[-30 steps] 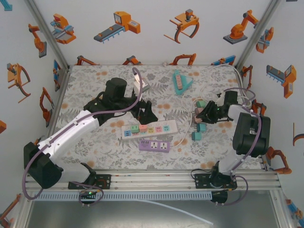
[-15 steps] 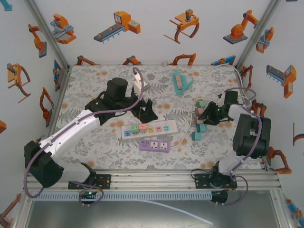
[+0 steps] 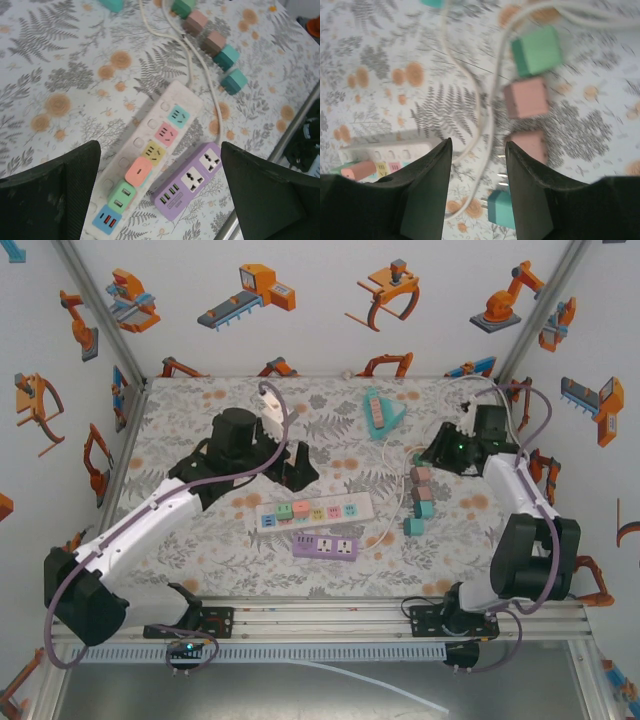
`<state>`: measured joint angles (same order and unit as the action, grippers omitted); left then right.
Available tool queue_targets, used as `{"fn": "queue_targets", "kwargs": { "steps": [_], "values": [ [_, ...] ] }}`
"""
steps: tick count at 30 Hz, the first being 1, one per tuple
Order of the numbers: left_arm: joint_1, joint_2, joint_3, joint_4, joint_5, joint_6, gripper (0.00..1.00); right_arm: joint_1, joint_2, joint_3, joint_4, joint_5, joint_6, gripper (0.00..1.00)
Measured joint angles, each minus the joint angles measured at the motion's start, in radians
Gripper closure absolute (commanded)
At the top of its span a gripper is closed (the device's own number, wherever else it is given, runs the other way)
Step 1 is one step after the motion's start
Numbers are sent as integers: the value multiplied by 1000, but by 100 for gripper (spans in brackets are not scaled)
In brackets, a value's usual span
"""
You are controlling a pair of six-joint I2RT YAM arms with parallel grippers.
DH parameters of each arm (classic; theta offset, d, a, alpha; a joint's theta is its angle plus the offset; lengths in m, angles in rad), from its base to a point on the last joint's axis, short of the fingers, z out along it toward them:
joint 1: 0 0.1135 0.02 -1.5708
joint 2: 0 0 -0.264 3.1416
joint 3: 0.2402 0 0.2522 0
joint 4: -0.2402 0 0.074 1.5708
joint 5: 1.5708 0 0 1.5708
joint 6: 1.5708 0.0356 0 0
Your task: Pull the plug off the socket
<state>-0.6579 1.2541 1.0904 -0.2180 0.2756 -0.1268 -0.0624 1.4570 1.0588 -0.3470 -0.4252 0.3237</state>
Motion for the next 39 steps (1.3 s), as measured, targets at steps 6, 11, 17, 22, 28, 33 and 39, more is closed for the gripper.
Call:
{"fn": "queue_targets", "kwargs": {
  "steps": [6, 11, 17, 22, 28, 33, 39],
  "values": [
    [134, -85, -105, 18, -120, -155, 3, 274, -65, 40, 131, 6, -163, 55],
    [217, -146, -171, -19, -188, -251, 3, 499, -71, 39, 225, -14, -422, 44],
    [318, -203, -266, -67, -207, -373, 3, 668, -27, 62, 207, -55, -679, 35],
    [352, -204, -321, -114, -200, -444, 3, 784, 80, 131, 109, -80, -874, 32],
    [359, -190, -354, -148, -179, -475, 3, 869, 214, 194, 28, -91, -1014, 33],
    [359, -170, -379, -154, -154, -484, 3, 877, 315, 235, 4, -103, -1052, 40],
    [359, -143, -393, -153, -121, -488, 3, 877, 381, 258, -23, -133, -1083, 48]
  ]
}}
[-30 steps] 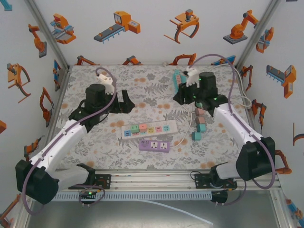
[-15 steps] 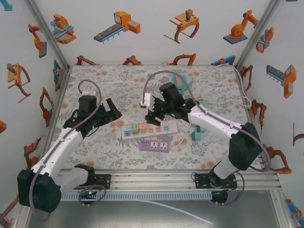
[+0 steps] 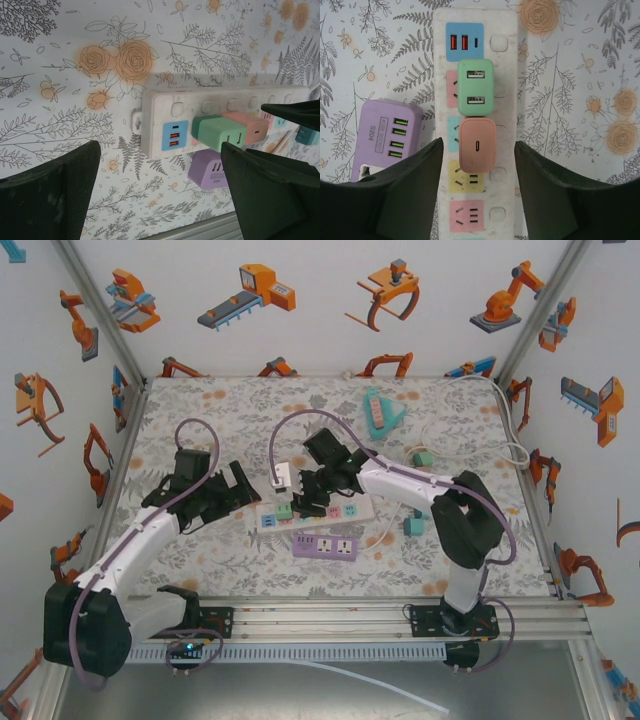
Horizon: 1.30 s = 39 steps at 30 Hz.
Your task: Pull the plug off the socket
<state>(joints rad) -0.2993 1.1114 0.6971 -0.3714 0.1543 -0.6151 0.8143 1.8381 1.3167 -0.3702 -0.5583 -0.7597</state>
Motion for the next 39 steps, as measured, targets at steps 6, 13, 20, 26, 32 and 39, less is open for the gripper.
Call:
{"fn": "queue_targets", "kwargs": {
  "steps": [6, 13, 20, 26, 32, 39],
  "values": [
    [0, 31, -13, 11, 20, -6, 3, 0, 21, 1, -9, -14, -8, 58],
    [-5, 86, -21, 28, 45, -22, 12, 1, 36, 6, -8, -11, -19, 70],
    [-18, 129, -34, 37, 36, -40, 25, 1, 41, 14, -11, -11, -15, 70],
    [-35, 188, -34, 47, 49, -40, 32, 1, 50, 23, -10, -14, 8, 71],
    [-63, 239, -34, 68, 53, -40, 45, 1, 50, 23, -8, -14, 23, 71],
    [-77, 288, -15, 90, 64, -40, 49, 1, 50, 23, -7, -14, 30, 72]
  ]
}}
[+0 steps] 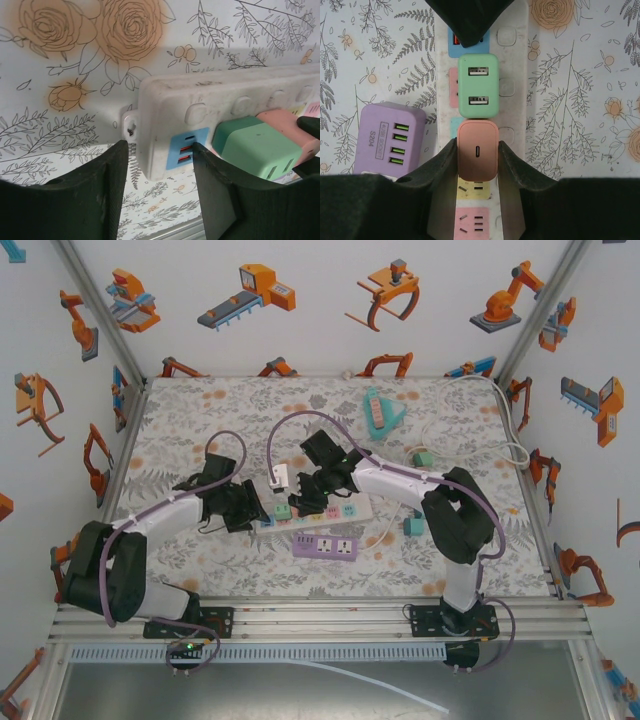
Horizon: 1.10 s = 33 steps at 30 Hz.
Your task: Pull the plug off the socket
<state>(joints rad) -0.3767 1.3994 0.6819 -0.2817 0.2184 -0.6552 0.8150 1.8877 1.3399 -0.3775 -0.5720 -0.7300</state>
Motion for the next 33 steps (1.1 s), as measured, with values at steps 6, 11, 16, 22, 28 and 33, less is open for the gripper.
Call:
{"fn": "queue_targets", "kwargs": {
  "steps": [6, 11, 16, 22, 28, 33],
  "values": [
    [-4, 8, 7, 0, 3, 1, 53, 0, 0, 0, 0, 0, 1, 73],
    [-8, 10, 18, -14, -5, 5, 58, 0, 0, 4, -2, 0, 8, 73],
    [-8, 10, 24, -26, -10, 11, 61, 0, 0, 6, -6, 1, 12, 73],
    [-9, 19, 34, -36, -6, 20, 61, 0, 0, 17, -25, 4, 19, 73],
    [-20, 31, 48, -49, -16, 31, 60, -1, -1, 47, -40, -13, 40, 75],
    [-24, 31, 49, -51, -23, 30, 59, -19, -3, 49, -27, -41, 66, 76]
  ]
}}
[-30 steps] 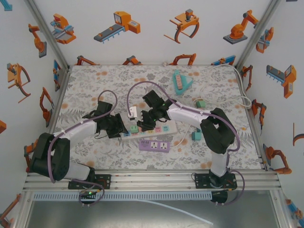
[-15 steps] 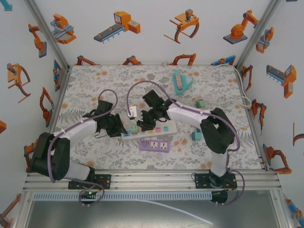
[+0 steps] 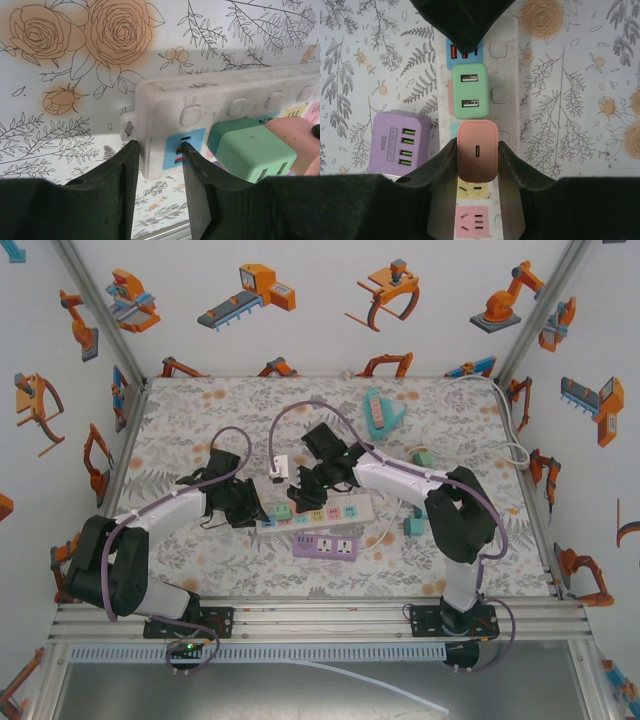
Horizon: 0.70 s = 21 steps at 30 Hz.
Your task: Pull the plug off the socket
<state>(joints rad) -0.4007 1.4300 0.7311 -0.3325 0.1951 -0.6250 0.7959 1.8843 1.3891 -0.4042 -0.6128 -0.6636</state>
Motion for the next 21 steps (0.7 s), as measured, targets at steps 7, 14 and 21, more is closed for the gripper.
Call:
{"fn": "queue_targets", "kwargs": {
  "steps": [7, 14, 21],
  "values": [
    [-5, -4, 0, -1, -11, 0, 58, -13, -34, 0, 28, -4, 11, 76],
    [-6, -7, 17, -30, -25, 26, 55, -27, -103, 0, 46, -3, 80, 76],
    [-6, -64, 88, -107, -48, 70, 54, -98, -214, 0, 50, 65, 391, 82]
  ]
}}
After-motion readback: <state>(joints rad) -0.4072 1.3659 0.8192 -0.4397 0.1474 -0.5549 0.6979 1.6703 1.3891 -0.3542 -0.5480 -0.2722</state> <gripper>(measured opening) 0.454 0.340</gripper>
